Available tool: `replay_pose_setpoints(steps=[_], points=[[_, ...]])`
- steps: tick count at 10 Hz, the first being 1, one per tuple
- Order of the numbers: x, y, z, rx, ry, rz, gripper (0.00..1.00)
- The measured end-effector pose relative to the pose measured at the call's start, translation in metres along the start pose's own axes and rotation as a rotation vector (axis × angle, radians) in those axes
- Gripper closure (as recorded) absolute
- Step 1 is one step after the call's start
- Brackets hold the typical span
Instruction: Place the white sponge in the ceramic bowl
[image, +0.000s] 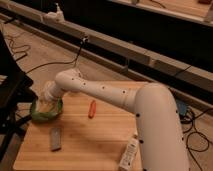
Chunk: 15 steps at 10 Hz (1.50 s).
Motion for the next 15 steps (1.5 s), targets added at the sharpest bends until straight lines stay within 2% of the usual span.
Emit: replay_pose_setpoints(steps=[2, 3, 4, 6, 7, 13, 14, 15], points=[[-0.005, -0.006, 0.011, 0.021, -0.053, -0.009, 0.99], [-0.007, -0.009, 0.016, 0.032, -0.076, -0.012, 0.95], [-0.008, -0.011, 0.019, 0.040, -0.091, -0.016, 0.88], [-0.016, -0.017, 0.027, 0.061, -0.132, -0.040, 0.65], [-0.020, -0.017, 0.030, 0.060, -0.141, -0.049, 0.59], [-0.020, -0.017, 0.030, 0.061, -0.140, -0.051, 0.57], [-0.018, -0.018, 0.030, 0.062, -0.135, -0.049, 0.57], [-0.005, -0.022, 0.028, 0.065, -0.113, -0.026, 0.59]])
